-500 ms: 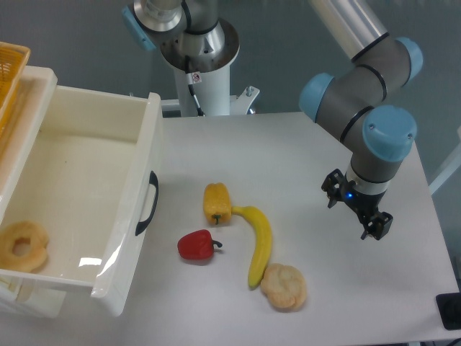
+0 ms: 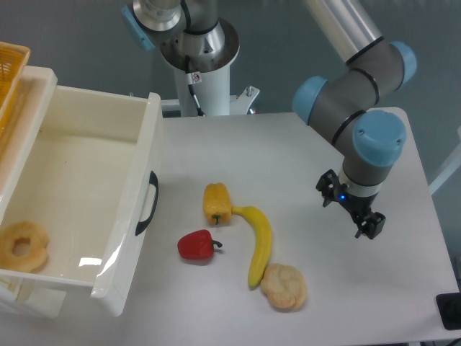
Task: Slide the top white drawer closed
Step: 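Move the gripper from its start pose toward the open white drawer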
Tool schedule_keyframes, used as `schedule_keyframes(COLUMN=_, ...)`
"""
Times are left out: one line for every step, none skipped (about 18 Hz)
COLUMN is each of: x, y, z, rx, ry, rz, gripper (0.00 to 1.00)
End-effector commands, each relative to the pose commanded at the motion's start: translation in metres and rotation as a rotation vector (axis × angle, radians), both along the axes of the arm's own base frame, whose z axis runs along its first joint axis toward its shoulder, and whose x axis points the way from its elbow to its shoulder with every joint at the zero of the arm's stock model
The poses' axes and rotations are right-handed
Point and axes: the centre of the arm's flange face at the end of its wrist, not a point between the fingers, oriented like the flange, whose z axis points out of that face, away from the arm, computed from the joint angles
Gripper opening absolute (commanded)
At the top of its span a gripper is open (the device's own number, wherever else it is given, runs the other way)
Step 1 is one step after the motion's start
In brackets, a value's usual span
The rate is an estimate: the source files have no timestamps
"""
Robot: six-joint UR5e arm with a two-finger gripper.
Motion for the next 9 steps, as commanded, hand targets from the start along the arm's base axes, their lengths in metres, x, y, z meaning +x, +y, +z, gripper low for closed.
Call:
schedule_keyframes(x=0.004, y=-0.002, z=0.002, rx=0.003, ry=0.000, rz=0.015, gripper=1.00)
schedule_keyframes(x=0.007, y=0.000, z=0.006, rx=0.009, ry=0.001, rz=0.039, gripper=1.00)
schedule_keyframes(x=0.008, y=0.001, z=0.008, rx=0.013, ry=0.002, rz=0.065, gripper=1.00)
schedule_keyframes(x=0.015, y=0.009, z=0.008, rx=0.014, ry=-0.002, rz=0.082, gripper=1.00)
schedule_keyframes(x=0.025, y=0.021, z=0.008, rx=0.009, ry=-0.001, rz=0.090, gripper=1.00)
schedule_keyframes(x=0.032, y=0.028, z=0.007, rx=0.008, ry=-0.001, rz=0.106, gripper=1.00)
schedule_keyframes(x=0.037, y=0.032, z=0.011, rx=0.018, ry=-0.002, rz=0.128, gripper=1.00)
schedule_keyframes(x=0.047, y=0.037, z=0.018, rx=0.029, ry=-0.007, rz=0.159, gripper=1.00)
schedule_keyframes(x=0.056, y=0.045, z=0.022, rx=0.047, ry=-0.017, rz=0.191, gripper=1.00)
